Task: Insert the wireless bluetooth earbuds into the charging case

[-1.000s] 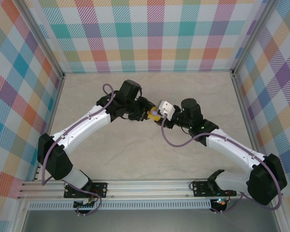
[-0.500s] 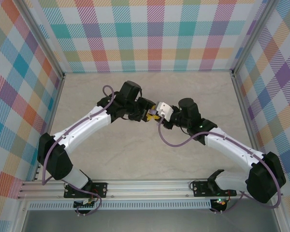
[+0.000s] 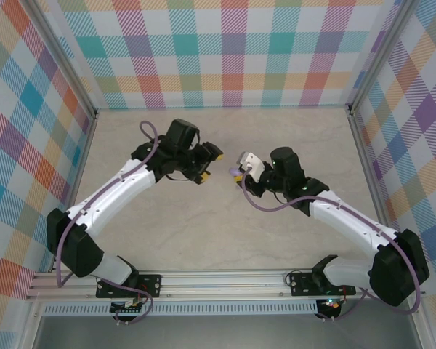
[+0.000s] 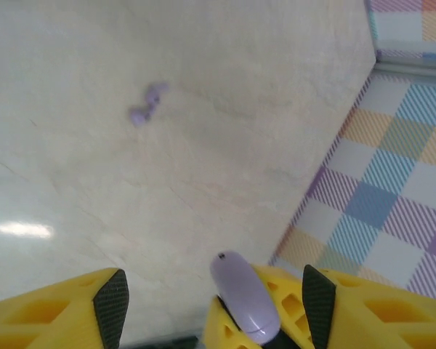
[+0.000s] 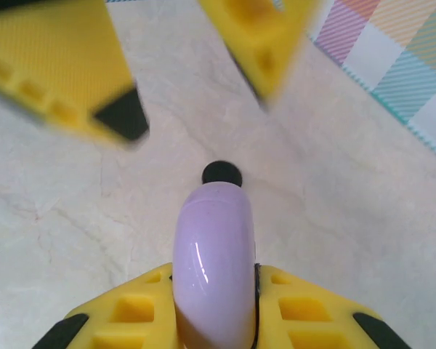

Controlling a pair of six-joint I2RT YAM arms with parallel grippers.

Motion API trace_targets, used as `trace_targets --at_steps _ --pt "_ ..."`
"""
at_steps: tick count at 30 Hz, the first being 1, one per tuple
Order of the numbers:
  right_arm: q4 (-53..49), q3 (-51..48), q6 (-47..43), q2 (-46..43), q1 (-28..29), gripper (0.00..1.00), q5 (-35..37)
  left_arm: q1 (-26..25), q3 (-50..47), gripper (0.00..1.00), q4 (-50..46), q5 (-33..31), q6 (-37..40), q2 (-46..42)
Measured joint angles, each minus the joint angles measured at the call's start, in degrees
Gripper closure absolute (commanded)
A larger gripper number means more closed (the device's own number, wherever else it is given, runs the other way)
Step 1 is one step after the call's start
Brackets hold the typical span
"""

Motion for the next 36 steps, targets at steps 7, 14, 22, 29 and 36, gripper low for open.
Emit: trace_targets --at_steps 7,14,22,29,36 --pt "-13.53 10.19 3.28 5.66 -2.34 0.83 -7.08 3.04 -2.34 0.39 -1.66 -5.81 35.3 -6.36" --pt "-25.81 18.21 1.92 8.31 -2.64 0.83 -15.02 3.08 -10.91 0.38 4.02 5.01 63.91 -13.79" --pt "-34.58 23.82 -1.86 8.83 -2.62 0.84 -23.08 3.13 -10.67 0.41 2.99 26.88 82.88 -13.22" --pt "-38.99 25.97 -4.26 9.51 -2.56 0.83 -26.14 3.13 -10.67 0.4 2.71 36.17 88.96 -13.11" --pt "-40.81 27.39 -4.85 10.64 -1.33 0.83 -28.06 3.02 -9.97 0.4 2.62 37.64 90.38 -11.45"
